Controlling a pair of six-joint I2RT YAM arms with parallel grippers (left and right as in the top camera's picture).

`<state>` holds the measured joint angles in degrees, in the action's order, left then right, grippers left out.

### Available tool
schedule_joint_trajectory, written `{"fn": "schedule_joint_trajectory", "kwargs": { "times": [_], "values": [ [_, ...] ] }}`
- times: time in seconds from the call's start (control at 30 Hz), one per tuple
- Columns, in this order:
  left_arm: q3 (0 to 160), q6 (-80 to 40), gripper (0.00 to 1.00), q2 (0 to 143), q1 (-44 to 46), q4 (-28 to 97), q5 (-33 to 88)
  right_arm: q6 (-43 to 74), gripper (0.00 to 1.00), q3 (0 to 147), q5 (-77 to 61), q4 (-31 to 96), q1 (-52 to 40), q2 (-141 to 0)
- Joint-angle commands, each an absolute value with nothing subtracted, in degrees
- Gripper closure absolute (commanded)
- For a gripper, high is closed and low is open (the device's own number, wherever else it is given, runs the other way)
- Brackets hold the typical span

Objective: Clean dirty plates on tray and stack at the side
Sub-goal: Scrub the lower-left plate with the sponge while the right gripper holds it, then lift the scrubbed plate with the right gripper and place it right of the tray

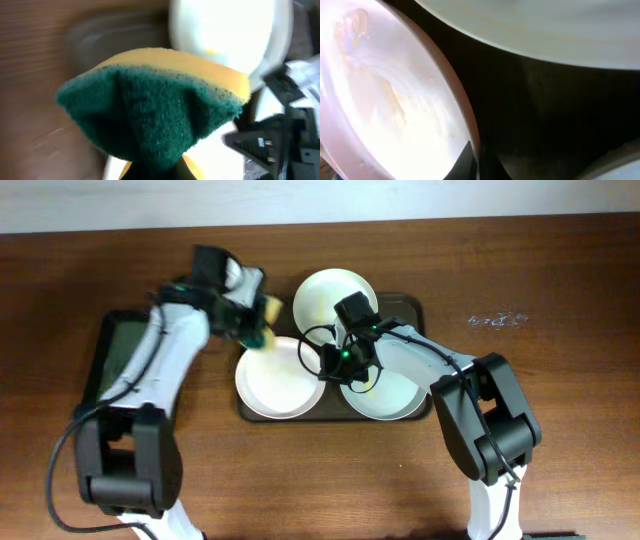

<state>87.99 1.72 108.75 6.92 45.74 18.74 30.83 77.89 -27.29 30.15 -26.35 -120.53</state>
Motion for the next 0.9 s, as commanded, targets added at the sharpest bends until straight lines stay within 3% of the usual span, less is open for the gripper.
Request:
{"fn": "schedule_joint_trajectory", "kwargs": {
  "times": [0.0,0.17,0.33,0.63,0.87],
  "values": [
    [96.6,0.4,1.00,107.9,0.7,53.8,14.5,30.2,0.96,78.5,-22.4,33.1,-28.9,-118.2],
    [97.8,0.4,1.00,107.7,-7.6,57.8,14.1,30.3,0.96,84.0,4.3,45.9,-37.7,-109.5],
    [97.7,0.4,1.00,107.8,-8.3,57.8,14.2,30.2,0.96,93.3,33.4,55.8,-45.4,-107.1],
    [97.6,0.4,1.00,107.8,-8.3,58.0,14.1,22.7,0.96,95.6,79.2,56.0,-60.4,-107.1],
    [97.6,0.4,1.00,107.8,-8.3,58.2,14.1,22.7,0.96,95.6,87.2,55.7,-62.3,-107.1]
  ]
}}
